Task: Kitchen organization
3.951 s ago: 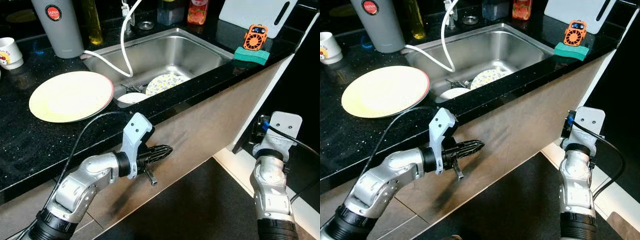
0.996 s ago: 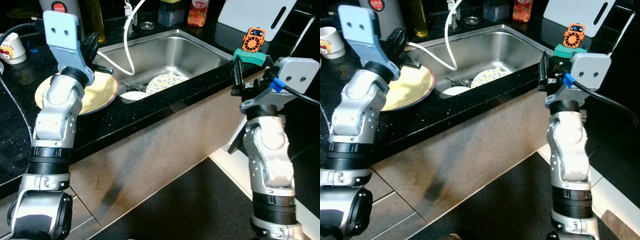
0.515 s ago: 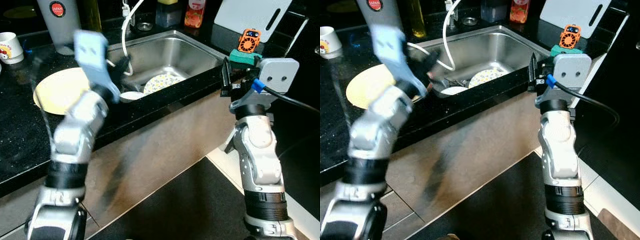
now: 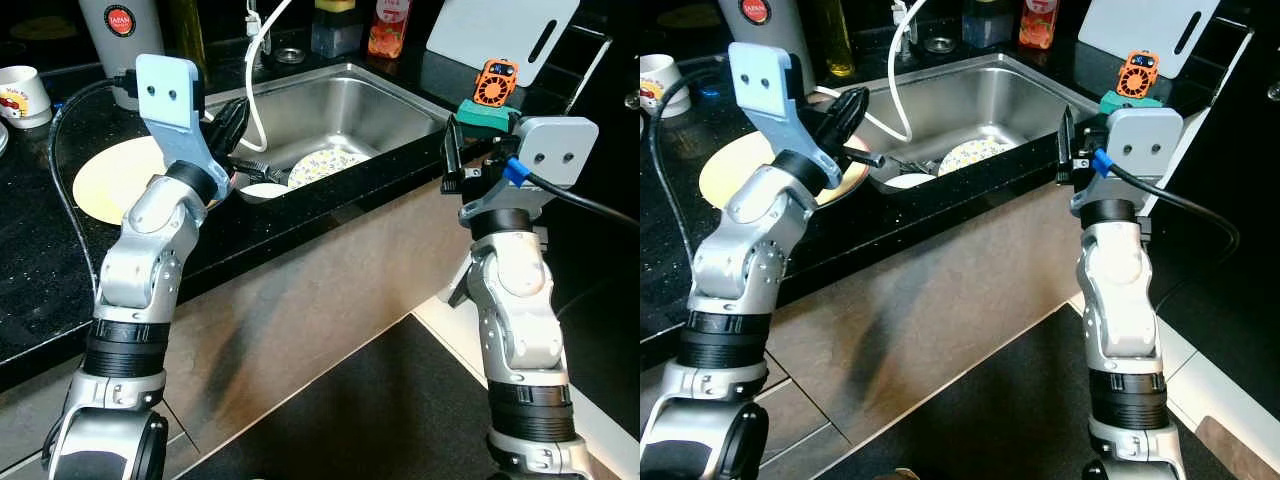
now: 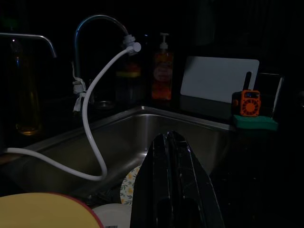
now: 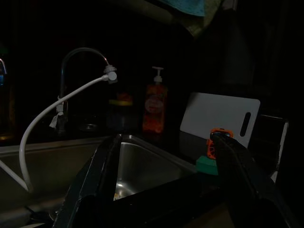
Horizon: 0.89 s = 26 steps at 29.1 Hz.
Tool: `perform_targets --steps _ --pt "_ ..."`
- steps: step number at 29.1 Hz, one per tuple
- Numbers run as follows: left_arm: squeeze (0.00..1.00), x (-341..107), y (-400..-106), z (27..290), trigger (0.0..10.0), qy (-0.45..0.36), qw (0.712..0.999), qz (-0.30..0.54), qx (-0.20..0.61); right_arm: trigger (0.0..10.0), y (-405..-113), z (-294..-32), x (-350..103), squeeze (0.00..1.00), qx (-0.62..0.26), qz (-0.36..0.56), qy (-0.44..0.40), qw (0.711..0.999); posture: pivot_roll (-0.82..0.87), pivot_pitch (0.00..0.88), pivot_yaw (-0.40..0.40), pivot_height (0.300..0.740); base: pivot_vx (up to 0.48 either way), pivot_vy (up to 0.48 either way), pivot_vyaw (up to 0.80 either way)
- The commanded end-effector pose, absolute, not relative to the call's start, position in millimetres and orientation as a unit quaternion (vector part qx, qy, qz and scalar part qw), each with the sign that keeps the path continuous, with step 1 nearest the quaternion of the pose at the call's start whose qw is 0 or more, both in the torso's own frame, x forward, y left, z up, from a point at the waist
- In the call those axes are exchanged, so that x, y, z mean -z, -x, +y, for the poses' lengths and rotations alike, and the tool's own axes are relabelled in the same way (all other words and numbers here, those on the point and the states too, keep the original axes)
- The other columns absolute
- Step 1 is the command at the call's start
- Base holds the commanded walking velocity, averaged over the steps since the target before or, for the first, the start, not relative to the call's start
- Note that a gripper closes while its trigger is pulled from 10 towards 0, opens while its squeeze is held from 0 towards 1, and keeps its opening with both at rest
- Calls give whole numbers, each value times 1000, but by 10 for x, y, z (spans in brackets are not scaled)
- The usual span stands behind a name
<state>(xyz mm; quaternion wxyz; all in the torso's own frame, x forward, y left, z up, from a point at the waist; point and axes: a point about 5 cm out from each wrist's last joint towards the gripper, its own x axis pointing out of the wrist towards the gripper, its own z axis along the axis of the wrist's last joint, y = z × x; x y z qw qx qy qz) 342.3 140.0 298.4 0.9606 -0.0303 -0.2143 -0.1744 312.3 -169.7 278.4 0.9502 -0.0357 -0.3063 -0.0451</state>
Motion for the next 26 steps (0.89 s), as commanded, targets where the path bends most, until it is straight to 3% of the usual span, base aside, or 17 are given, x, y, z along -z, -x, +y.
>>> perform_targets --steps 1,26 --pt "0 -2981 -3421 1393 10000 25 961 -213 175 10000 -3136 -1689 -2731 0 45 -298 34 953 61 42 -2 740 0 0 0" --pt "0 -2978 -3443 1434 10000 20 963 -210 166 10000 -3134 -1695 -2711 0 47 -294 34 954 63 47 3 740 0 0 0"
